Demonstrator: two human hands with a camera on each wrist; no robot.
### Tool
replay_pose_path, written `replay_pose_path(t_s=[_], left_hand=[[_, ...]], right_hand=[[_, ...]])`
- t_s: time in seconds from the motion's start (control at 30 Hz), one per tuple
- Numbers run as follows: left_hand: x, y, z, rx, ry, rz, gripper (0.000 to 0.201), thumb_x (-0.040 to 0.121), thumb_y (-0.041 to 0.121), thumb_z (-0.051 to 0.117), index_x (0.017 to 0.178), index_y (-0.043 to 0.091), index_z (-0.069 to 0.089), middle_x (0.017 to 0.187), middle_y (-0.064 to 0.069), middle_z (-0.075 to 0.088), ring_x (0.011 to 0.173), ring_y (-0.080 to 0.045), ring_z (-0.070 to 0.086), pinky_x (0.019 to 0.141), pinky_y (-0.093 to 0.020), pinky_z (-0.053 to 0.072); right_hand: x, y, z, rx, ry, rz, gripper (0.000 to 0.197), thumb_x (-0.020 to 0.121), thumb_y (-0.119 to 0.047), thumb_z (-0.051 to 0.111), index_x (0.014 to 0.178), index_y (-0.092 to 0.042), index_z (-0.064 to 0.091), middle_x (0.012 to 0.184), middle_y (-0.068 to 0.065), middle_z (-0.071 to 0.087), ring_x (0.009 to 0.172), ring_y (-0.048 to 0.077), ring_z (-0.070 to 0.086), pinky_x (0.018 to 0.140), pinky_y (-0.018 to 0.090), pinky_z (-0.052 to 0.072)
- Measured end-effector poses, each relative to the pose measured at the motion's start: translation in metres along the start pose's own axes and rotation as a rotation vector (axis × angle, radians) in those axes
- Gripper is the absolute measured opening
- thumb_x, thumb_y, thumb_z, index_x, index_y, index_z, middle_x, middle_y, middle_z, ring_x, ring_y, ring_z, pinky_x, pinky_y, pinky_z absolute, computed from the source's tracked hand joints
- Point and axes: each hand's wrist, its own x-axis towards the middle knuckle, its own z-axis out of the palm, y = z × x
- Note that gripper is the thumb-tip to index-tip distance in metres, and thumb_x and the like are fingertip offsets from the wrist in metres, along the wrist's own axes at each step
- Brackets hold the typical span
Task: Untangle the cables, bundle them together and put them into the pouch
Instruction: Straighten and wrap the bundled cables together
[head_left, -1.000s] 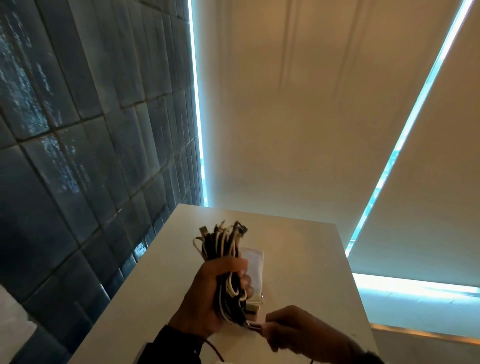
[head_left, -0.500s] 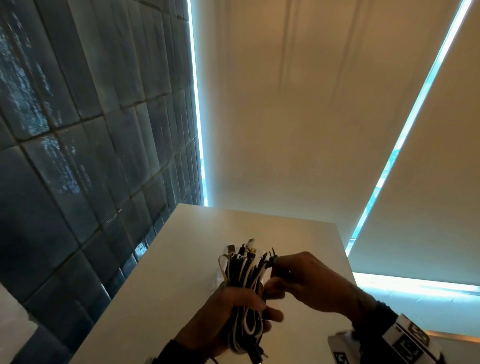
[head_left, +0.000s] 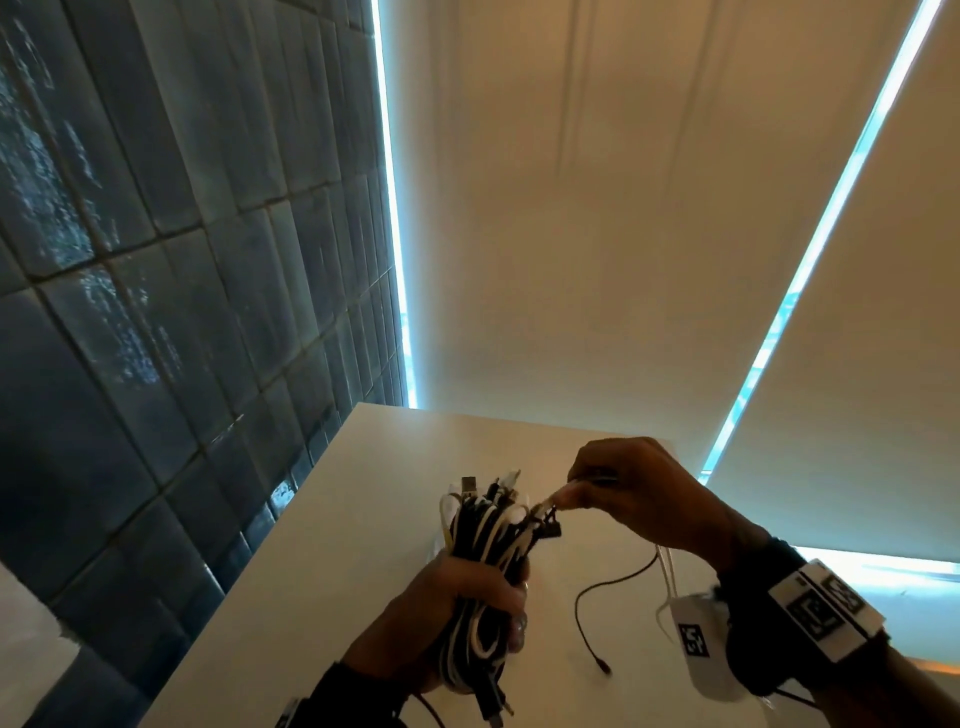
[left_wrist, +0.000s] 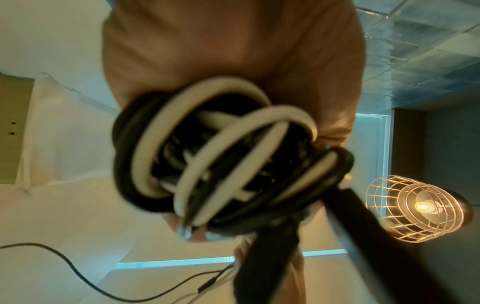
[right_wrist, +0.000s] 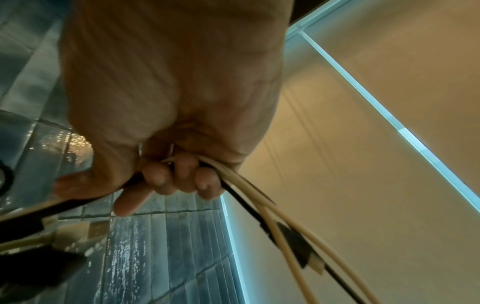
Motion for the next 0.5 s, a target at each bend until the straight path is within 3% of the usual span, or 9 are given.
replay_pose_path(t_s=[0.13, 0.23, 0.3, 0.5], left_hand=[[0.001, 0.008, -0.006, -0.209, 0.017, 0.077, 0.022, 0.061, -0.006, 0.064, 0.081, 0.004, 0.063, 0.065, -0.012, 0.054, 0.056, -0.024, 0.057, 0.055, -0.031, 0.051], [0.006, 0.01, -0.017, -0.286, 0.062, 0.141, 0.043, 0.043, -0.003, 0.084, 0.081, 0.005, 0.064, 0.08, -0.015, 0.063, 0.063, -0.023, 0.063, 0.058, -0.033, 0.055], [0.01, 0.009, -0.021, -0.314, 0.086, 0.16, 0.043, 0.039, -0.001, 0.086, 0.078, 0.004, 0.068, 0.089, -0.019, 0.068, 0.061, -0.022, 0.064, 0.056, -0.033, 0.056], [0.015, 0.011, -0.019, -0.38, 0.094, 0.223, 0.041, 0.044, 0.006, 0.089, 0.078, 0.005, 0.066, 0.065, -0.009, 0.055, 0.053, -0.018, 0.055, 0.05, -0.03, 0.048]], right_hand=[[-0.008, 0.008, -0.001, 0.133, -0.007, 0.15, 0.027, 0.085, -0.043, 0.061, 0.068, -0.022, 0.066, 0.051, -0.011, 0.049, 0.048, 0.003, 0.039, 0.05, 0.013, 0.032], [-0.017, 0.01, -0.001, 0.344, -0.036, 0.246, 0.033, 0.089, -0.039, 0.055, 0.067, -0.015, 0.061, 0.048, -0.011, 0.042, 0.044, 0.003, 0.032, 0.046, 0.013, 0.028], [-0.023, 0.011, 0.002, 0.479, -0.07, 0.296, 0.034, 0.091, -0.035, 0.053, 0.07, -0.009, 0.061, 0.051, -0.01, 0.038, 0.046, 0.007, 0.029, 0.045, 0.017, 0.028], [-0.041, 0.016, 0.007, 0.652, -0.055, 0.328, 0.022, 0.096, -0.015, 0.05, 0.094, -0.006, 0.071, 0.06, 0.003, 0.046, 0.049, 0.019, 0.047, 0.051, 0.022, 0.04]])
